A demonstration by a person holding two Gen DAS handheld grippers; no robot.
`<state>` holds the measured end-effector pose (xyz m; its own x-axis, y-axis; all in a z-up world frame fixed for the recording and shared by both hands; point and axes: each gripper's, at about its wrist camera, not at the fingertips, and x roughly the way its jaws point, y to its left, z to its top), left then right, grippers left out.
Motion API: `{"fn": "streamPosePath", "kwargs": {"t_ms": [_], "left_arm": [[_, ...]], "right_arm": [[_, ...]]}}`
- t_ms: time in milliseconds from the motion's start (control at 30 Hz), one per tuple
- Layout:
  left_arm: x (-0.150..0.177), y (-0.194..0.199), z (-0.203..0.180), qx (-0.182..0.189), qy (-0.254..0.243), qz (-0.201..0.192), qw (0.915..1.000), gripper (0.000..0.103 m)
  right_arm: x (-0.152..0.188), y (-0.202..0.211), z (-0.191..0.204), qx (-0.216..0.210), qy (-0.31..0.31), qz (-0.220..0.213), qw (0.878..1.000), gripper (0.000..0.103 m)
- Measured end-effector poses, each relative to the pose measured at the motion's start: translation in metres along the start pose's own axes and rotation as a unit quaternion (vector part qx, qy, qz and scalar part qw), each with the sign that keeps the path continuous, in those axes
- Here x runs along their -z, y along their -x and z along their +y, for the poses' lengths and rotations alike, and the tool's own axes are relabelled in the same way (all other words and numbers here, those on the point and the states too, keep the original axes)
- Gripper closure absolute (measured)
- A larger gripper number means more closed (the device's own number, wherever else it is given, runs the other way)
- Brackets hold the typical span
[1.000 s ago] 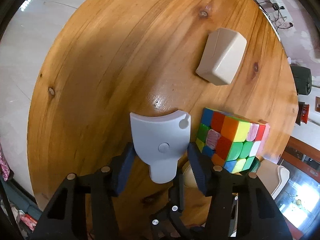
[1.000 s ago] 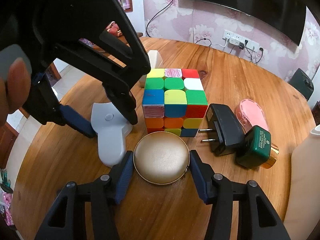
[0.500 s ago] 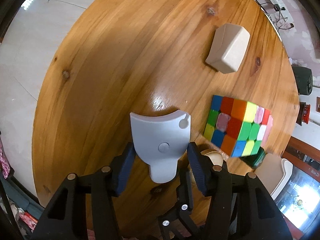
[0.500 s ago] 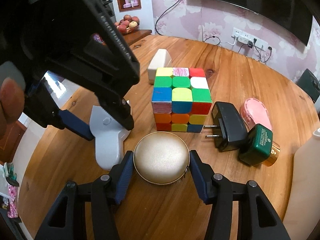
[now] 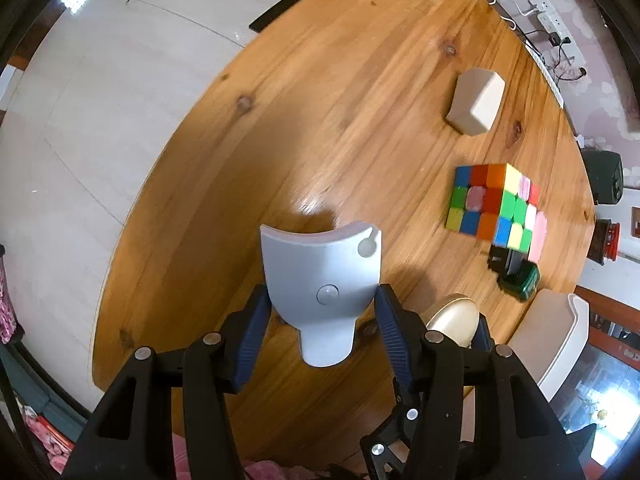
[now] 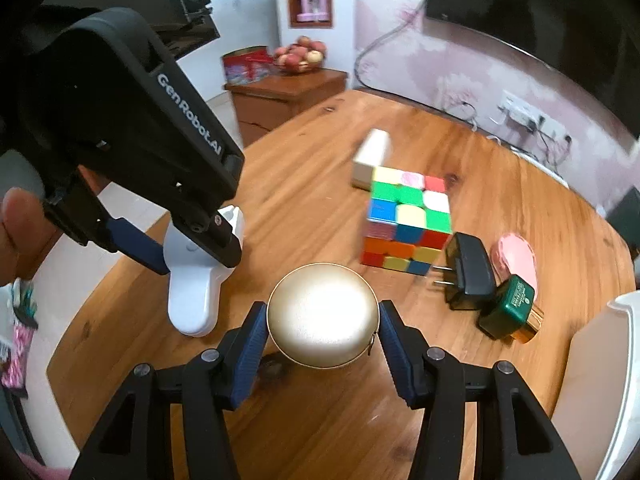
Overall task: Organize rigid objects
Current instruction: 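Lift the white holder with left tool while right tool carries the gold compact toward bin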
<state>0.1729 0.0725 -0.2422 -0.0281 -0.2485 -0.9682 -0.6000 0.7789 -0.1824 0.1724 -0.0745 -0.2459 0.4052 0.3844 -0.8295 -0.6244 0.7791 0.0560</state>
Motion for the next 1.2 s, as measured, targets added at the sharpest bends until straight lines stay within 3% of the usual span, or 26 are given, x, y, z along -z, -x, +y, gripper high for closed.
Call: {"fn": "streamPosePath", "kwargs": {"t_ms": [300, 433, 733, 967, 1200], "left_arm": [[0.042, 0.02, 0.015, -0.009, -0.046, -0.004, 0.9989, 0.045], [0.059, 0.031, 0.012, 0.008, -0.077, -0.005, 0.997, 0.045], [0.089, 0.069, -0.006, 0.035, -0.186, -0.056, 0.9804, 0.045], [0.121, 0.093, -0.019, 0.07, -0.274, -0.117, 0.9521, 0.045], [0.159, 0.114, -0.021, 0.117, -0.352, -0.186, 0.9099, 0.045]], "right_arm": [[0.003, 0.036, 0.019, -0.004, 0.022, -0.008, 1.0, 0.047], [0.009, 0.055, 0.019, 0.01, 0.002, -0.004, 1.0, 0.047], [0.027, 0.105, 0.021, 0.066, -0.049, -0.033, 0.996, 0.047], [0.047, 0.15, 0.034, 0.117, -0.087, -0.069, 0.987, 0.047], [0.076, 0.191, 0.05, 0.164, -0.13, -0.104, 0.972, 0.047]]}}
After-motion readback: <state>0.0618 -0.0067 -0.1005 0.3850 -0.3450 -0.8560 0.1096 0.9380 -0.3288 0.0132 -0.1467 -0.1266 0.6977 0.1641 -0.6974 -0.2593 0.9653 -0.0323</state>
